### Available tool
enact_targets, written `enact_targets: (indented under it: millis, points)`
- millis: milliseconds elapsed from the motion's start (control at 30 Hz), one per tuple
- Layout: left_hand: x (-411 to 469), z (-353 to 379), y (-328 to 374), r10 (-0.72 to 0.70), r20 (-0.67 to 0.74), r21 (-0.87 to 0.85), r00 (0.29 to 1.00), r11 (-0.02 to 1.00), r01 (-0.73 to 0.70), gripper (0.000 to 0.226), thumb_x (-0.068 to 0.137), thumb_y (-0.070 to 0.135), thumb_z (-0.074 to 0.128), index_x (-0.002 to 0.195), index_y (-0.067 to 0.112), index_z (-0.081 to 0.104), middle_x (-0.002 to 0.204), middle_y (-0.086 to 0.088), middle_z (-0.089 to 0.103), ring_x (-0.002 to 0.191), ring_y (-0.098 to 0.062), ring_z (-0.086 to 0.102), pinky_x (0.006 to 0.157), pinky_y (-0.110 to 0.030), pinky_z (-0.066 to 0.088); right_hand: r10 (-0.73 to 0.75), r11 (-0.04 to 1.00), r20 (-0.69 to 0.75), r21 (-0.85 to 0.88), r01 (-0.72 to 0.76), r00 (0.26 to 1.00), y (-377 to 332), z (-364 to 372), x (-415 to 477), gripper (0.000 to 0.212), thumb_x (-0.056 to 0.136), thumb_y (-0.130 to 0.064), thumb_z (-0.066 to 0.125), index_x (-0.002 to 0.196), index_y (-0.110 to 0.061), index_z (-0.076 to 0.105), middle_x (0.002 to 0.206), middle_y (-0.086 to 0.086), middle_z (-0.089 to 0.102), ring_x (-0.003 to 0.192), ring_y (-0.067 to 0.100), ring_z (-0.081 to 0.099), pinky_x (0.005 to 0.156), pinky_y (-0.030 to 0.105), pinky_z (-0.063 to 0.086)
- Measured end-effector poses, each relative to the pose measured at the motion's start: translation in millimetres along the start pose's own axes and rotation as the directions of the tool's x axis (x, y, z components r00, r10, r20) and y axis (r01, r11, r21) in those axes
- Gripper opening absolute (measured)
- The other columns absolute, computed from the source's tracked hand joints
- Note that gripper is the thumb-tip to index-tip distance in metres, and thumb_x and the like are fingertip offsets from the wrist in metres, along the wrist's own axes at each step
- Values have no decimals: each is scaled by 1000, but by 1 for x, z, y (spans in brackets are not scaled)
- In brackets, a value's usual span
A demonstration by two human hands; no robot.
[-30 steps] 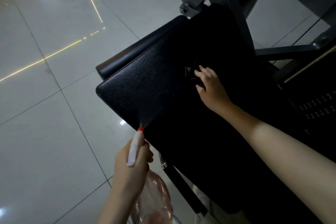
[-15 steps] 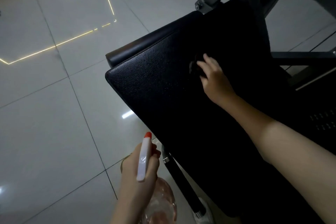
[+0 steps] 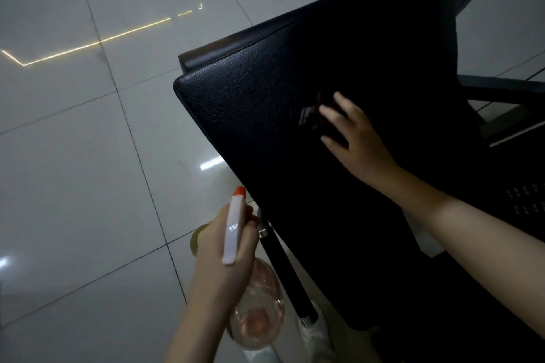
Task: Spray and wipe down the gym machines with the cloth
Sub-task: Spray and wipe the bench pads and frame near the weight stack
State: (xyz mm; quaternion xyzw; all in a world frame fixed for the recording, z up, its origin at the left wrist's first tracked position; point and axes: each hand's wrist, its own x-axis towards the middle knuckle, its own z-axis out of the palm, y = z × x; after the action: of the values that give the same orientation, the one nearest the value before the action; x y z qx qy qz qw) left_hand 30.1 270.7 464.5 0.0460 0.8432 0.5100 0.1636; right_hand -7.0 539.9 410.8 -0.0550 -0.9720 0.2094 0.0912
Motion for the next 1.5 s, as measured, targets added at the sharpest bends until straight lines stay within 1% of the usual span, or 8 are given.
enact_targets:
  millis: [200, 433, 767, 900, 1000, 1133, 1300, 1500]
  points:
    - [0, -1, 1, 34, -42, 38, 999, 999, -32, 14, 83, 28, 44, 80, 41, 49, 78, -5, 64, 73, -23, 63, 65, -54, 53, 374, 905, -268, 313, -287, 888, -54, 27, 61, 45, 89, -12, 58, 130, 2, 47, 143, 20, 35, 130, 31, 39, 110, 35, 33]
    - [-1, -4, -4, 40, -54, 53, 998, 998, -37, 23, 85, 33, 43, 88, 14, 56, 80, -9, 66, 75, -26, 64, 69, -55, 53, -239, 965, -9, -113, 237, 971, -22, 22, -12, 46, 87, -31, 47, 130, -13, 48, 141, 15, 44, 128, 34, 38, 101, 50, 37]
    - [-8, -12, -13, 19, -63, 73, 998, 997, -15, 31, 84, 28, 43, 91, 2, 60, 80, -15, 66, 74, -30, 63, 67, -56, 51, 316, 931, -333, 288, -224, 888, -78, 39, 74, 44, 85, -7, 55, 128, 4, 51, 137, 25, 45, 130, 35, 40, 111, 40, 31]
    - [-2, -12, -14, 1, -58, 82, 998, 997, 3, 32, 81, 30, 42, 91, 3, 57, 82, -16, 66, 76, -34, 62, 66, -57, 51, -98, 979, -117, 169, 117, 988, -80, 46, 27, 45, 82, -12, 49, 124, 2, 55, 136, 23, 48, 129, 36, 41, 111, 37, 28]
    - [2, -13, -11, 12, -54, 82, 998, 997, -8, 27, 81, 30, 42, 89, 7, 54, 85, -18, 65, 79, -36, 62, 68, -59, 50, -356, 934, 120, 45, 353, 927, -48, 29, -12, 43, 87, -18, 44, 126, -3, 54, 139, 16, 46, 131, 31, 37, 112, 29, 24]
    - [3, -16, -8, 35, -45, 71, 998, 997, -31, 26, 82, 29, 44, 94, 10, 56, 88, -18, 65, 82, -37, 63, 68, -60, 50, -255, 964, 51, -68, 258, 966, -33, 18, 2, 41, 86, -6, 54, 127, -2, 52, 138, 23, 44, 126, 41, 41, 107, 41, 33]
    - [-2, -18, -11, 53, -69, 114, 996, 992, -45, 12, 81, 29, 41, 87, 39, 45, 87, -15, 65, 81, -34, 63, 71, -58, 51, 149, 970, -271, 225, -87, 951, -84, 41, 69, 44, 79, -2, 52, 123, 5, 55, 131, 27, 48, 124, 40, 45, 108, 33, 28]
    - [-7, -15, -22, 11, -61, 110, 998, 994, -4, 31, 83, 29, 43, 91, 3, 57, 83, -15, 66, 77, -33, 63, 69, -56, 51, -300, 941, 8, 167, 295, 954, -100, 51, 29, 42, 78, -3, 50, 119, 1, 59, 133, 21, 52, 128, 36, 43, 111, 34, 27]
